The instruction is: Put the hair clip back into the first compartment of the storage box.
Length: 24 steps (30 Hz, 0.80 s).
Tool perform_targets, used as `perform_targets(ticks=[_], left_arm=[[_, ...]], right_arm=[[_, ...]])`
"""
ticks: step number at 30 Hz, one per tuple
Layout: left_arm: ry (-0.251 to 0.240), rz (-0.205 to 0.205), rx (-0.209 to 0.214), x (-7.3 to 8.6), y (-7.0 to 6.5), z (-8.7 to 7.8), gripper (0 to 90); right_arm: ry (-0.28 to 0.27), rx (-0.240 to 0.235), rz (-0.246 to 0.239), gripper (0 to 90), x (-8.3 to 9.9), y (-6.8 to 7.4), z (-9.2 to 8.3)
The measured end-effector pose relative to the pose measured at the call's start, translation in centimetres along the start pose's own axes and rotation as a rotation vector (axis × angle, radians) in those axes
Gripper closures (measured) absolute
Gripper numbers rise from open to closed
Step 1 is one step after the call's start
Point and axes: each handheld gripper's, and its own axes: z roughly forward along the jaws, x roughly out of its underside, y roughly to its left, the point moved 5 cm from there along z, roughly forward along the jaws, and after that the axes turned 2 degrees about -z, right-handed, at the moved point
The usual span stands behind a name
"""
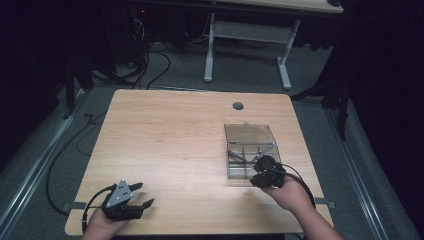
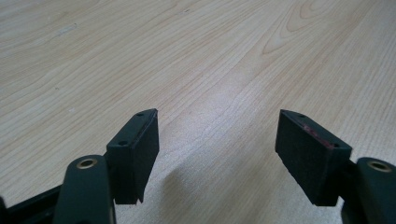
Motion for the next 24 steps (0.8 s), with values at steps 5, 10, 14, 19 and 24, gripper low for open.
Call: perform_targets(ticks=[5, 10, 14, 19, 24], left_arm=[[0.000, -0.001, -0.001, 0.0, 0.0, 0.0, 30.7], [0.000, -0.001, -0.003, 0.0, 0.0, 0.0, 30.7], [-0.001, -0.002, -0.004, 0.0, 0.0, 0.0, 30.7], [-0.004, -0.002, -0.007, 0.0, 0.0, 0.0, 30.7], [-0.008, -0.003, -0.014, 0.0, 0.1, 0.0, 30.6]], right_arm=[[-0.076, 0.008, 0.000, 70.6, 1.0, 0.7, 0.9], [-0.155, -0.008, 0.004, 65.9, 1.7, 1.4, 1.7], [-0.248, -0.033, 0.017, 61.2, 2.1, 2.0, 2.2], [-0.385, -0.031, 0.024, 58.9, 2.7, 2.4, 3.0], [-0.531, -0.028, 0.053, 57.8, 3.6, 2.6, 4.2]])
